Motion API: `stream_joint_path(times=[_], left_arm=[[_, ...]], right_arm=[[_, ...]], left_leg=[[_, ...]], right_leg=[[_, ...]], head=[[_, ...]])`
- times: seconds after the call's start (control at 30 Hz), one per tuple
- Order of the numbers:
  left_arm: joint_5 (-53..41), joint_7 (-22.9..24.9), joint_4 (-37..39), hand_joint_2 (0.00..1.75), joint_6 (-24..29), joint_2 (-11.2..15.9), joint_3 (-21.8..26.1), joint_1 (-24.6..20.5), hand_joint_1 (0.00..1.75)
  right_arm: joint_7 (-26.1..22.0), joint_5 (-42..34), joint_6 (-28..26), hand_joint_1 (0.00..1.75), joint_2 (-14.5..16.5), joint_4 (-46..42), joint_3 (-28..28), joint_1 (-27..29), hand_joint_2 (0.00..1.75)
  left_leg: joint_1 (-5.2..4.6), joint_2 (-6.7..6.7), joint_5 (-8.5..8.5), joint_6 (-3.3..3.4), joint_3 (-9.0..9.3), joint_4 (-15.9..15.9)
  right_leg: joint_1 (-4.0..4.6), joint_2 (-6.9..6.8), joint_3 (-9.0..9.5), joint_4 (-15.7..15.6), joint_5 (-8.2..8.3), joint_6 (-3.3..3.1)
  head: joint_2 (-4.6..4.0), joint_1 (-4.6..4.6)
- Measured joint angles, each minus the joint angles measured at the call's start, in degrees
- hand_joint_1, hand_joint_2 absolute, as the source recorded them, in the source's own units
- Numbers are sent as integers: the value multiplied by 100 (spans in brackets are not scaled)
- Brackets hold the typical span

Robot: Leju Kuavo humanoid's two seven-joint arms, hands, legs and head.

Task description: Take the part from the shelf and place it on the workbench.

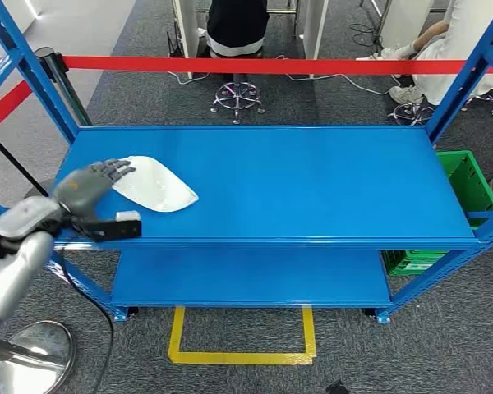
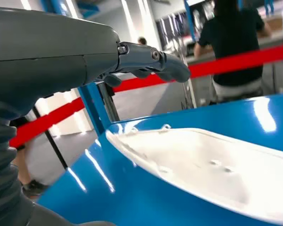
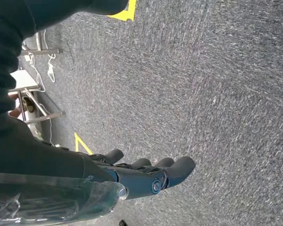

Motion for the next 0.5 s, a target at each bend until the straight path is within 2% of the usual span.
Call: stream_joint_path(times=[0.17,0.3,0.4,0.5], left_arm=[[491,-94,344,175,-705,384,-501,-643,0],[818,-86,595,175,-984,630,-916,-1068,0],[995,-50,861,175,-1058,818,-1327,-1433,0],[1054,-45,1210,175,-901,976,-1715,-1716,0]], right_arm=[[-2,16,9,0,-3,0,0,0,175],[-2,17,26,0,-16,1,7,-9,175],[-4,18,43,0,-28,1,39,-15,175],[-11,18,60,0,-31,2,107,-16,175]], left_leg=[[0,5,0,0,-2,0],[1,5,0,0,-7,0],[2,6,0,0,-9,0],[3,7,1,-1,-9,0]], right_leg=[[1,7,-6,1,3,-4],[1,5,-8,1,3,-4],[2,8,-11,1,3,-4],[3,9,-12,1,3,-5]], head=[[0,-1],[0,0],[0,0],[1,-2]])
